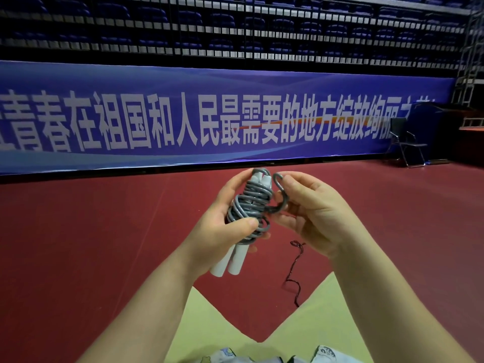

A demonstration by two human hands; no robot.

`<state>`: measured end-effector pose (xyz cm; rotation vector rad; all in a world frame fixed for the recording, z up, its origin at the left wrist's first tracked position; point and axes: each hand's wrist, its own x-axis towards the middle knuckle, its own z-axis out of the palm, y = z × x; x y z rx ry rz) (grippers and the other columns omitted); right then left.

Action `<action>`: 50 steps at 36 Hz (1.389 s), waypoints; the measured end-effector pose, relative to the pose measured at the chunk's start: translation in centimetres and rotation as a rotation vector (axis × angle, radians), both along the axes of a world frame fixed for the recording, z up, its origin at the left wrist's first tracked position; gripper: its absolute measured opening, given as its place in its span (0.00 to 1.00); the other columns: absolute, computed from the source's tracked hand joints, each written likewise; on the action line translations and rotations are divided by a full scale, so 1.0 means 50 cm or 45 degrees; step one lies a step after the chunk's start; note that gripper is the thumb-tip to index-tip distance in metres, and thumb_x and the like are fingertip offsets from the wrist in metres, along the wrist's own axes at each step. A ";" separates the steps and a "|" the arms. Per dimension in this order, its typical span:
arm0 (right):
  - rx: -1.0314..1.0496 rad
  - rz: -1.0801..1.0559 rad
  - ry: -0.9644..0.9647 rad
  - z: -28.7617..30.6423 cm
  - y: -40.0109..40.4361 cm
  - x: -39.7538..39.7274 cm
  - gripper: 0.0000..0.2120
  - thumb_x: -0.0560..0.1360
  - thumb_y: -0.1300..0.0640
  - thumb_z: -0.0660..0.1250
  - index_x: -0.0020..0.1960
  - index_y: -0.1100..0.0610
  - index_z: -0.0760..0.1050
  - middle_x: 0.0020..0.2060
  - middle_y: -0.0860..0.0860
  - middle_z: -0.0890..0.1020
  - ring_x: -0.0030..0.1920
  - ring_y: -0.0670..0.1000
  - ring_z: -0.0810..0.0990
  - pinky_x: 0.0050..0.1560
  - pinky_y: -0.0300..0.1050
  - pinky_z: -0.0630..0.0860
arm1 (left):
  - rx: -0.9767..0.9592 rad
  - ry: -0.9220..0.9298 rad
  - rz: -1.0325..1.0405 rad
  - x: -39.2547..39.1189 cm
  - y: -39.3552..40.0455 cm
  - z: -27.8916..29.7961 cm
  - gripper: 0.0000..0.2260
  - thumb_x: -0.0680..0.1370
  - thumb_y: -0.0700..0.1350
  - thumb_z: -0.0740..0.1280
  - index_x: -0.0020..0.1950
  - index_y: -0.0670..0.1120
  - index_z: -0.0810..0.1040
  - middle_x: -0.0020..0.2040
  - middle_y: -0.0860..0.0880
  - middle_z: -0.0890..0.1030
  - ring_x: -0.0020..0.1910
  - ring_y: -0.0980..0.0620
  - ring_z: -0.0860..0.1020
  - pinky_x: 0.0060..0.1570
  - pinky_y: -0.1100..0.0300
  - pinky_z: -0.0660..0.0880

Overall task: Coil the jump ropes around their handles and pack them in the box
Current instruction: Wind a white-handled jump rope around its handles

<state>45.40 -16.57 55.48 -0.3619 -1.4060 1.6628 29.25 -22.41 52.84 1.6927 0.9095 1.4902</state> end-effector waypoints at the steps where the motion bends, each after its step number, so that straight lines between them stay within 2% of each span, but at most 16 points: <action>1: 0.006 0.033 -0.031 0.002 0.000 0.002 0.14 0.69 0.55 0.69 0.52 0.59 0.80 0.42 0.56 0.82 0.41 0.52 0.80 0.37 0.42 0.81 | 0.006 0.002 -0.013 -0.002 0.000 -0.001 0.30 0.69 0.37 0.65 0.64 0.65 0.69 0.56 0.51 0.81 0.49 0.45 0.83 0.44 0.58 0.79; 5: 0.008 0.150 -0.123 0.007 0.002 0.006 0.13 0.69 0.54 0.69 0.51 0.57 0.83 0.46 0.59 0.80 0.45 0.56 0.76 0.38 0.42 0.82 | 0.014 0.022 -0.091 -0.009 0.003 -0.004 0.28 0.66 0.44 0.68 0.62 0.69 0.73 0.57 0.54 0.80 0.50 0.45 0.83 0.45 0.55 0.79; 8: -0.025 0.201 -0.160 0.006 0.008 0.006 0.15 0.69 0.53 0.69 0.52 0.59 0.82 0.48 0.61 0.78 0.48 0.59 0.74 0.42 0.44 0.82 | 0.009 0.024 -0.129 -0.013 0.006 -0.007 0.28 0.66 0.44 0.68 0.62 0.68 0.73 0.57 0.54 0.80 0.49 0.46 0.82 0.44 0.56 0.79; 15: -0.037 0.186 -0.185 0.003 0.016 0.011 0.15 0.69 0.51 0.69 0.51 0.59 0.78 0.37 0.54 0.77 0.31 0.46 0.76 0.26 0.35 0.75 | -0.025 0.082 -0.139 -0.011 0.013 0.001 0.30 0.68 0.39 0.67 0.67 0.60 0.68 0.58 0.52 0.80 0.46 0.46 0.83 0.44 0.53 0.80; 17: -0.026 0.137 -0.188 0.004 0.023 0.012 0.17 0.67 0.49 0.69 0.51 0.59 0.76 0.36 0.53 0.76 0.28 0.45 0.75 0.24 0.34 0.72 | -0.030 0.083 -0.143 -0.006 0.018 0.008 0.30 0.70 0.35 0.64 0.66 0.60 0.67 0.58 0.51 0.79 0.45 0.47 0.83 0.42 0.58 0.79; 20: -0.031 0.069 -0.186 0.006 0.035 0.014 0.18 0.68 0.48 0.68 0.52 0.59 0.77 0.31 0.51 0.76 0.27 0.44 0.74 0.22 0.33 0.69 | -0.047 0.095 -0.142 0.003 0.033 0.010 0.30 0.71 0.34 0.63 0.67 0.61 0.67 0.59 0.54 0.78 0.48 0.49 0.82 0.45 0.57 0.79; 24: -0.060 0.018 -0.215 0.000 0.050 0.016 0.16 0.68 0.48 0.68 0.51 0.57 0.77 0.28 0.49 0.75 0.27 0.43 0.73 0.21 0.32 0.67 | -0.086 0.135 -0.097 -0.002 0.058 0.000 0.31 0.70 0.37 0.67 0.69 0.62 0.66 0.63 0.54 0.77 0.53 0.46 0.81 0.48 0.52 0.80; 27: -0.089 0.044 -0.240 -0.008 0.063 0.015 0.17 0.67 0.48 0.69 0.51 0.57 0.76 0.31 0.50 0.76 0.30 0.45 0.72 0.22 0.33 0.69 | -0.107 0.163 -0.087 -0.014 0.069 -0.001 0.32 0.68 0.39 0.68 0.67 0.66 0.69 0.62 0.55 0.77 0.54 0.45 0.81 0.50 0.49 0.80; 31: -0.080 0.223 -0.236 -0.009 0.085 0.022 0.19 0.68 0.51 0.73 0.54 0.59 0.74 0.36 0.51 0.79 0.31 0.45 0.77 0.26 0.36 0.76 | -0.108 0.238 -0.104 -0.022 0.078 0.004 0.32 0.66 0.43 0.68 0.64 0.72 0.70 0.61 0.55 0.78 0.53 0.42 0.80 0.49 0.44 0.81; 33: -0.092 0.277 -0.203 -0.004 0.100 0.023 0.17 0.70 0.53 0.71 0.54 0.60 0.73 0.33 0.50 0.79 0.29 0.44 0.78 0.26 0.37 0.76 | -0.116 0.245 -0.114 -0.021 0.088 0.009 0.33 0.68 0.39 0.67 0.62 0.74 0.70 0.59 0.52 0.78 0.50 0.40 0.81 0.44 0.49 0.81; 36: -0.110 0.267 -0.165 0.002 0.122 0.013 0.15 0.70 0.54 0.68 0.54 0.60 0.77 0.34 0.51 0.79 0.30 0.45 0.79 0.27 0.37 0.78 | -0.123 0.238 -0.114 -0.021 0.109 0.014 0.34 0.69 0.37 0.64 0.61 0.75 0.69 0.56 0.50 0.79 0.45 0.45 0.83 0.42 0.56 0.80; 40: -0.149 0.072 -0.158 -0.006 0.161 -0.003 0.12 0.68 0.53 0.69 0.48 0.58 0.81 0.32 0.51 0.79 0.29 0.46 0.78 0.27 0.37 0.78 | -0.109 0.287 -0.054 -0.032 0.151 0.005 0.33 0.66 0.44 0.67 0.64 0.73 0.67 0.57 0.52 0.78 0.47 0.41 0.81 0.51 0.40 0.79; 43: -0.154 0.064 -0.192 -0.013 0.182 -0.002 0.14 0.68 0.54 0.69 0.51 0.58 0.80 0.34 0.52 0.81 0.29 0.46 0.78 0.27 0.37 0.77 | -0.132 0.290 -0.091 -0.036 0.180 -0.006 0.32 0.65 0.47 0.67 0.63 0.74 0.68 0.59 0.53 0.78 0.51 0.40 0.80 0.53 0.38 0.77; 45: -0.179 0.072 -0.210 -0.021 0.200 -0.002 0.14 0.67 0.53 0.68 0.50 0.59 0.79 0.31 0.50 0.80 0.27 0.44 0.77 0.25 0.35 0.76 | -0.132 0.349 -0.133 -0.035 0.205 -0.012 0.31 0.66 0.47 0.67 0.63 0.75 0.67 0.58 0.58 0.78 0.50 0.43 0.80 0.53 0.39 0.78; 48: -0.259 0.056 -0.184 -0.037 0.230 -0.007 0.13 0.67 0.52 0.66 0.48 0.59 0.78 0.24 0.46 0.76 0.22 0.42 0.73 0.23 0.33 0.74 | -0.156 0.369 -0.156 -0.031 0.248 -0.020 0.31 0.66 0.48 0.67 0.62 0.76 0.66 0.59 0.59 0.78 0.54 0.38 0.77 0.54 0.38 0.76; 50: -0.349 0.039 -0.123 -0.053 0.252 -0.013 0.13 0.67 0.50 0.66 0.46 0.58 0.77 0.22 0.46 0.74 0.21 0.42 0.72 0.22 0.32 0.73 | -0.182 0.351 -0.175 -0.031 0.279 -0.033 0.31 0.66 0.49 0.67 0.62 0.76 0.66 0.58 0.59 0.78 0.52 0.39 0.78 0.52 0.41 0.78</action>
